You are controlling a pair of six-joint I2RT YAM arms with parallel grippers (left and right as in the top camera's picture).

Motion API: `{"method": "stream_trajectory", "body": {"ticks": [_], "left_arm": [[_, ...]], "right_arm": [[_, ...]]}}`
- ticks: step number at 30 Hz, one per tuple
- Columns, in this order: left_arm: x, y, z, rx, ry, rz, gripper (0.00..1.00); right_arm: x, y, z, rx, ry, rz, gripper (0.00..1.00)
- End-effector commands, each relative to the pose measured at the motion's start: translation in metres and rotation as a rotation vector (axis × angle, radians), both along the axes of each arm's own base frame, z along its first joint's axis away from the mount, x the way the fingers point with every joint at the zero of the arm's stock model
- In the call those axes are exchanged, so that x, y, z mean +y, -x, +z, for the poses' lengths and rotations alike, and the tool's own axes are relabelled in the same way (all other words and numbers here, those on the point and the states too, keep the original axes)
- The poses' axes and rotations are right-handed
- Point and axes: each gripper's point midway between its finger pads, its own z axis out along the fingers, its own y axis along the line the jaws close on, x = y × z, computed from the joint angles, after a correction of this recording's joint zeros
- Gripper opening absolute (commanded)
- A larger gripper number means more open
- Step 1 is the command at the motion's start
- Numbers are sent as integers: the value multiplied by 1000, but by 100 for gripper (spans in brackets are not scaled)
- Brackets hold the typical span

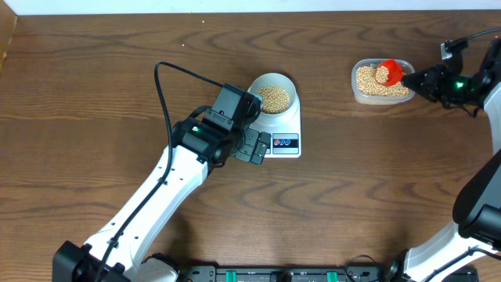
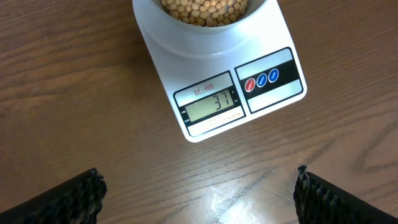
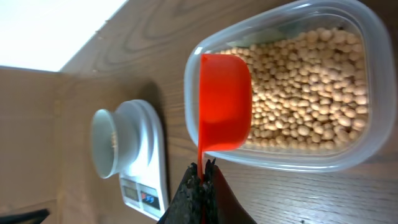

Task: Scoop item into bowl and weigh 50g on scale
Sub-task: 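Return the scoop to the soybean tub and scoop again, then carry the red scoop over the grey bowl and tip soybeans in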

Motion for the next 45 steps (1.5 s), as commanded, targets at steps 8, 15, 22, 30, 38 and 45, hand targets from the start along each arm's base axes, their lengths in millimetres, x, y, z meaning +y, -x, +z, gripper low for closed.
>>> {"method": "stream_trajectory", "body": {"ticks": [8,15,22,30,38,45], "left_arm": [[0,0,4,-11,-1,-14,99],[0,0,4,-11,-1,-14,99],[0,0,4,-11,-1,-14,99],[0,0,4,-11,-1,-14,99],[0,0,4,-11,-1,-14,100],[0,0,4,-11,-1,-14,99]], "right_arm": [[60,10,43,-162,-267,231,1],[122,13,48,-160,-294,369,1],[179,5,38,-131,-204,421,1],[229,9,16,-118,-29,466,1],[251,12,16,-199,218,479,1],[258,15,26,-274,439,451,1]]}}
